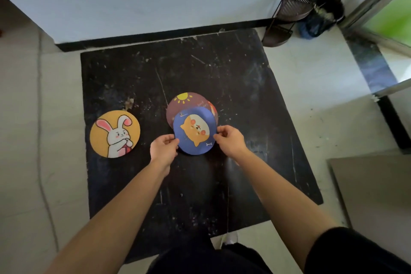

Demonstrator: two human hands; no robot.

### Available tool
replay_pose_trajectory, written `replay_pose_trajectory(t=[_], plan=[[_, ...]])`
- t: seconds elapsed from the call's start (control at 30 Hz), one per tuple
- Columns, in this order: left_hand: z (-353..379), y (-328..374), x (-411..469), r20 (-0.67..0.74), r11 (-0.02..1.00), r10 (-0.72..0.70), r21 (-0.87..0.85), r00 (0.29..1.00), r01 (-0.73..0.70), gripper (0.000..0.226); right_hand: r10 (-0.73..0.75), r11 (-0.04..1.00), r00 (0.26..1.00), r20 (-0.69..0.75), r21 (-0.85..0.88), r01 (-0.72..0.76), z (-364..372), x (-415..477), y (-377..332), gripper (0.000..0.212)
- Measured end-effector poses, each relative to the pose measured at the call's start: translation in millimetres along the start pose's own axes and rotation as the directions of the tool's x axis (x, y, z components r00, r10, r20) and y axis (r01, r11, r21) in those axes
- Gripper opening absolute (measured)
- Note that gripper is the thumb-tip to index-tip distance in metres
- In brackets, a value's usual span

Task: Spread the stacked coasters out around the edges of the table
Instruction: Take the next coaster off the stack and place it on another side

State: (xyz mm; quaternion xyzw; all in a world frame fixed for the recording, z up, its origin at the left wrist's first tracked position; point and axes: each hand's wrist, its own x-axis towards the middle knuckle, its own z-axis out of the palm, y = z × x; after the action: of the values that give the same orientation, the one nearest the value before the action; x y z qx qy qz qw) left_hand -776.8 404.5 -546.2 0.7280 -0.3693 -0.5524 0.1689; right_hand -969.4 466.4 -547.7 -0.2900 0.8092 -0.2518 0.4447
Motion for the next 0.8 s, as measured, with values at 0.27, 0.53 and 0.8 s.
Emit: replay_pose_trajectory(t=[0.27, 0.53, 0.8], plan=[[-14.9, -47.6, -75.7, 0.019, 1.000, 0.014, 0.015, 1.000, -0.015, 0.015, -0.048, 0.997, 0.999, 0.021, -0.064, 0.049, -24.8, -77.9, 42.8, 0.012], [-6.0, -142.4, -129.2, -0.002, 0.994, -0.046, 0.098, 0.999, 0.046, 0.020, 0.021, 0.998, 0.998, 0.054, -0.068, -0.017, -2.1, -139.4, 138.4, 0.010], [-4.0, -164.1, -126.6, 0.011, 0.954, 0.020, 0.299, 1.000, -0.022, 0.015, 0.086, 0.966, 0.984, 0.159, -0.256, -0.043, 0.5, -157.6, 161.2, 0.016]])
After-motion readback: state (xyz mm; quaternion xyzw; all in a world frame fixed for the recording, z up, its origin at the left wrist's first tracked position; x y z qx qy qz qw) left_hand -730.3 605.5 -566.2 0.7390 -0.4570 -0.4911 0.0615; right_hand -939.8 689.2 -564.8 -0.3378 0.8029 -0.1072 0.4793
